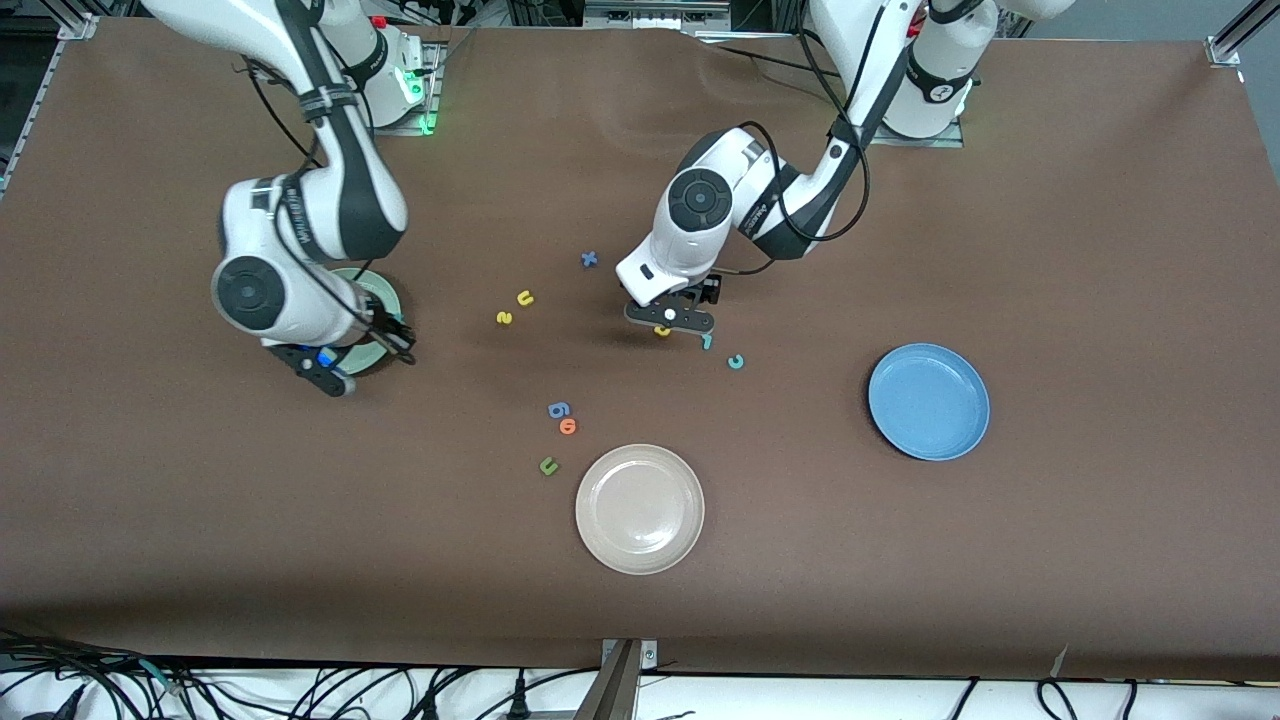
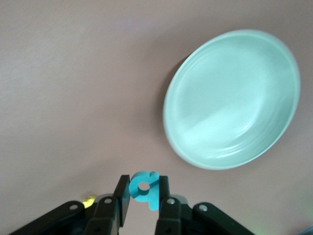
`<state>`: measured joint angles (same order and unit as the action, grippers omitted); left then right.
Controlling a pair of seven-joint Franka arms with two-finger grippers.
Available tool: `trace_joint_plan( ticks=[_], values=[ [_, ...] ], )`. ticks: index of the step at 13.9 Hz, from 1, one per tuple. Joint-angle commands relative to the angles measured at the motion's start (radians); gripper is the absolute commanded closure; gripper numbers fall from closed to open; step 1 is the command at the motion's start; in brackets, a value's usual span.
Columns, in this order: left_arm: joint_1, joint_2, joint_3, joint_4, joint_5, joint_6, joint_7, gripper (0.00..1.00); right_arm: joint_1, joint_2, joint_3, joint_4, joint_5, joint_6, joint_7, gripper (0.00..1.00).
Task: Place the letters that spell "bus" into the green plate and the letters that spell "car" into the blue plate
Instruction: 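Place the blue q on the green plate with the right gripper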
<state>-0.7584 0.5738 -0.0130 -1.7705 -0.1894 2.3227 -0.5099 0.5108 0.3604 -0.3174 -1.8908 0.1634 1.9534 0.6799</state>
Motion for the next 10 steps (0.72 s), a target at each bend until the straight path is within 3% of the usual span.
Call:
trace_joint_plan(
  ticks=[1, 3, 6, 10],
  values=[
    [-0.004, 0.06, 0.007, 0.0, 0.076, 0.073, -0.019, 0.01, 0.002, 0.014, -0.08, -0.007, 0.021, -0.033, -0.207, 1.0],
    [0.002, 0.087, 0.007, 0.005, 0.08, 0.113, -0.021, 0.01, -0.005, 0.031, -0.126, -0.037, 0.018, -0.025, -0.328, 1.0],
    [0.002, 0.124, 0.007, 0.025, 0.079, 0.144, -0.022, 0.01, -0.037, 0.055, -0.138, -0.108, 0.019, 0.03, -0.46, 1.0],
    [0.002, 0.133, 0.008, 0.037, 0.079, 0.147, -0.024, 0.05, -0.055, 0.066, -0.143, -0.255, 0.018, 0.244, -0.583, 1.0]
  ],
)
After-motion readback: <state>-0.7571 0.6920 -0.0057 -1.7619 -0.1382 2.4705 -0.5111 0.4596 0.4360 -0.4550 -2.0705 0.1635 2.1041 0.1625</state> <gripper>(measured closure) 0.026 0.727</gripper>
